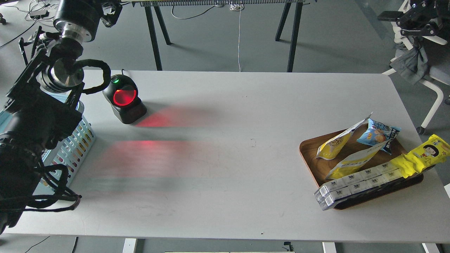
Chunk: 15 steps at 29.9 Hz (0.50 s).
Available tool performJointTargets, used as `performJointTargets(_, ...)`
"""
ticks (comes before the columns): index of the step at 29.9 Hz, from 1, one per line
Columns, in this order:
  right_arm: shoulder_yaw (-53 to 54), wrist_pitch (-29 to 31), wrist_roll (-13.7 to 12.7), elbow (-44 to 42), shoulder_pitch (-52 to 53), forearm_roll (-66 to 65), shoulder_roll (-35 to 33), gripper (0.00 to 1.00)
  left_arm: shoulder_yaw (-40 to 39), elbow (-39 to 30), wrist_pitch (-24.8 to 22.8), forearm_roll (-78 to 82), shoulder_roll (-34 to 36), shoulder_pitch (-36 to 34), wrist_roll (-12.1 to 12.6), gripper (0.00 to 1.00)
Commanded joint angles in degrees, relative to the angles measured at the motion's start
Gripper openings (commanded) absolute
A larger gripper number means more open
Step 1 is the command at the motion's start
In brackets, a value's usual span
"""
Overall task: Scan snack and place in basket
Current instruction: 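Reach the right gripper down to the yellow snack packet on the tray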
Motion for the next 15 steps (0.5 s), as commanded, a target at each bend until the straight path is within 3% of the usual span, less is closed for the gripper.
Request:
performJointTargets(1, -6.5, -3.5, -5.3, 5.0, 4.1, -3.3, 1.4, 0.99, 0.0, 0.0, 0.0, 0.0, 0.2, -0.1, 0.0, 1.00)
performJointTargets(5, -9.8, -9.7, -12.5, 8.6, 4.2, -5.4, 2.7, 0.99, 0.1, 0.0, 0.0, 0.0, 0.4, 0.0, 0.0, 1.00)
performJointTargets(7, -10.8, -12.1, -14.5, 10.3, 4.0, -5.2, 3.7, 0.99, 0.2, 0.0, 0.0, 0.0, 0.4, 0.0, 0.0, 1.00)
performJointTargets(15, -12.8, -20.7, -15.0, 12.3, -1.4, 7.6, 10.1, 0.99, 0.4, 0.0, 0.0, 0.0, 0.3, 0.1, 0.0, 1.00)
